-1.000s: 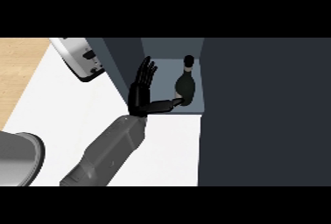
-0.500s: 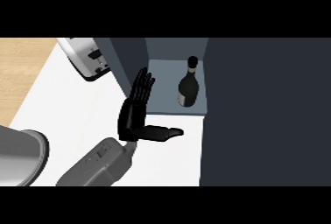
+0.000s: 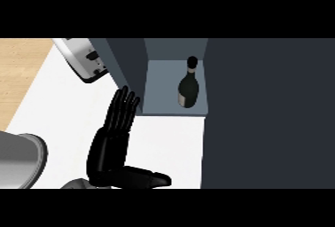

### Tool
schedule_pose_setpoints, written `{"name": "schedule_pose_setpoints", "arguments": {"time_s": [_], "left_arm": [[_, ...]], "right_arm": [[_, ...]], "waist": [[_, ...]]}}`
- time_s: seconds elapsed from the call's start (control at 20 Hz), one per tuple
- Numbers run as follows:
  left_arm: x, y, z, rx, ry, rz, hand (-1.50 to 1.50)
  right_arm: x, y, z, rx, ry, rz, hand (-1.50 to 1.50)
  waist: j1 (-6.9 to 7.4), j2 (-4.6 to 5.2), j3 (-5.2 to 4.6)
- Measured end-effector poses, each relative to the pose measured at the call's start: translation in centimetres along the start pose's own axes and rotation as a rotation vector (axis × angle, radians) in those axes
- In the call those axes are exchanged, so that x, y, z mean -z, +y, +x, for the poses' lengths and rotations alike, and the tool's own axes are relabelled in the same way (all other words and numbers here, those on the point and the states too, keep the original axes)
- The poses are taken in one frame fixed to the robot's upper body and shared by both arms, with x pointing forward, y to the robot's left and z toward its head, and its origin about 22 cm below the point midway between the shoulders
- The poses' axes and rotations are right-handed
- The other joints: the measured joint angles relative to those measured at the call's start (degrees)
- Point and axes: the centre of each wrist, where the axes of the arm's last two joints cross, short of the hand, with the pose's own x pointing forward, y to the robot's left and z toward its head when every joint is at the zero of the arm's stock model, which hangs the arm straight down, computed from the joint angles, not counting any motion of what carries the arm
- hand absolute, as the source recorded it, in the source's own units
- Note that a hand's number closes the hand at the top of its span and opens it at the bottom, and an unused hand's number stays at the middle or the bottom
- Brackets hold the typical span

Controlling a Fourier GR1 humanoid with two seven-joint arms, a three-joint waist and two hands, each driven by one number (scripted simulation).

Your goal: Pick up the wine, place it into the cabinet and close the cabinet

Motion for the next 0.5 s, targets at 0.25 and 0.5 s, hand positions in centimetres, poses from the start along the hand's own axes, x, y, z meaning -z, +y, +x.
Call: {"name": "schedule_pose_setpoints", "arguments": {"time_s": [0.25, 0.5], "left_arm": [[-1.6, -0.3, 2.3, 0.002, -0.018, 0.015, -1.50], [-4.4, 1.3, 4.0, 0.034, -0.031, 0.065, -1.50]], "right_arm": [[0.3, 0.0, 0.0, -0.067, 0.031, 0.091, 1.50], [-0.4, 0.3, 0.5, -0.121, 0.071, 0.282, 1.50]], "waist": [[-0.18, 0.08, 0.00], [0.10, 0.01, -0.01]]}}
